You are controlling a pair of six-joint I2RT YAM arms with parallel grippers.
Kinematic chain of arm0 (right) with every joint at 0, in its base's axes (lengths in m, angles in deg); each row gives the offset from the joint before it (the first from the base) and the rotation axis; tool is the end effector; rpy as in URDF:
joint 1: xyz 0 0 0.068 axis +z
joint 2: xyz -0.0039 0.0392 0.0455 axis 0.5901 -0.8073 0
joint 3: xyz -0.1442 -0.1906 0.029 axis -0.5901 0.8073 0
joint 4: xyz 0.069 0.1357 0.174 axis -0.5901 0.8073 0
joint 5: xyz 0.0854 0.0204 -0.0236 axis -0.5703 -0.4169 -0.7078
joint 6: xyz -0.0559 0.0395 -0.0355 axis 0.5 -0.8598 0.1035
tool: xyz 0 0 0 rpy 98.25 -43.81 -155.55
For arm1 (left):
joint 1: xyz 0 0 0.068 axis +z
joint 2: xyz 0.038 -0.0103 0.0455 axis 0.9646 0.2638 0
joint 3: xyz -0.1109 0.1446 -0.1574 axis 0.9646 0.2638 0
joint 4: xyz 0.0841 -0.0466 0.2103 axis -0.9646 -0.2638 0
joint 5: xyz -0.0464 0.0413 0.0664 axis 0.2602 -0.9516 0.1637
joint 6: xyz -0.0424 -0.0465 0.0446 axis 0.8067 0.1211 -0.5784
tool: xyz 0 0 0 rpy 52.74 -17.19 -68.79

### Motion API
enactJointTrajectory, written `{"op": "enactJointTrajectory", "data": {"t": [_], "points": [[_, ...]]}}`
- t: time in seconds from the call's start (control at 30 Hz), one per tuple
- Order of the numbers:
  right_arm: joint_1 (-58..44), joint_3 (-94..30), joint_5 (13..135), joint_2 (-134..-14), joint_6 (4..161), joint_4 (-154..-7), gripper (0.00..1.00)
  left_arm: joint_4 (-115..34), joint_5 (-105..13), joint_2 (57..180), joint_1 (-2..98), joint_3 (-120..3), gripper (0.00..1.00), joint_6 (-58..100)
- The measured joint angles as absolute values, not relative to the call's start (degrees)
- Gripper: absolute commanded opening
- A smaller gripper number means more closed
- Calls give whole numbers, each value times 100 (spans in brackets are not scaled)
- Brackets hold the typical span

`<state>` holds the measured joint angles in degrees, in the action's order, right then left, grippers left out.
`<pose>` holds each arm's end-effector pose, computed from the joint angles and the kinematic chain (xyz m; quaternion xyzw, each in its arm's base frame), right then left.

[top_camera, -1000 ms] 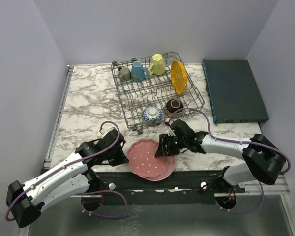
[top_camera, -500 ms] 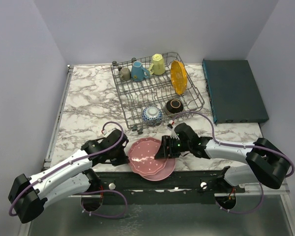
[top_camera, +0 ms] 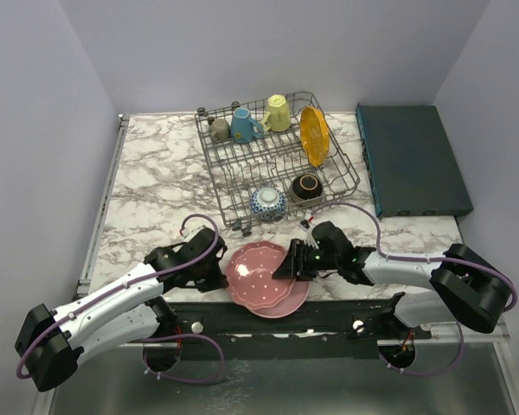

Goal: Load the mixed dishes into the dish rack
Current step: Pick up the plate at the center of the board.

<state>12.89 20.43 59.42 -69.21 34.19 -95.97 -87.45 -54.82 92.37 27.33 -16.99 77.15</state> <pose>0.1425 0.2020 0.1190 -0.0351 0.8876 0.4422 0.1242 0.1040 -0.1117 0.1518 -0.1713 0.9580 -0.1905 0.1289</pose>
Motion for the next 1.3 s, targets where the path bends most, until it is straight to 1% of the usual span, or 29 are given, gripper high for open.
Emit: {"op": "enactJointTrajectory", "data": {"t": [0.17, 0.23, 0.33, 0.43, 0.7, 0.73, 0.9, 1.1, 1.2, 1.3], "points": [[1289, 2137, 5942, -6921, 3242, -9795, 36, -8705, -5484, 9237, 2731, -1675, 0, 7712], [1287, 2178, 5931, -6921, 3135, -9909, 29, -8694, -5484, 9237, 2731, -1656, 0, 7706], [1285, 2206, 5894, -6903, 2962, -10108, 17, -8697, -5506, 9259, 2733, -1586, 0, 7675], [1285, 2255, 5888, -6859, 2903, -10163, 1, -8673, -5506, 9261, 2731, -1566, 0, 7660], [1289, 2298, 5931, -6650, 2901, -10115, 0, -8620, -5503, 9213, 2731, -1564, 0, 7647], [1289, 2316, 5951, -6599, 2901, -10095, 0, -8603, -5503, 9202, 2726, -1564, 1, 7647], [1289, 2340, 6067, -6287, 2908, -9854, 0, -8526, -5506, 9123, 2713, -1581, 17, 7608], [1289, 2340, 6290, -5670, 3054, -9332, 0, -8581, -5626, 8942, 2700, -1831, 29, 7511], [1289, 2307, 6480, -5373, 3144, -8923, 0, -8624, -5726, 8872, 2700, -2021, 40, 7450], [1289, 2228, 6731, -5072, 3260, -8473, 0, -8673, -5840, 8806, 2700, -2202, 45, 7343]]}}
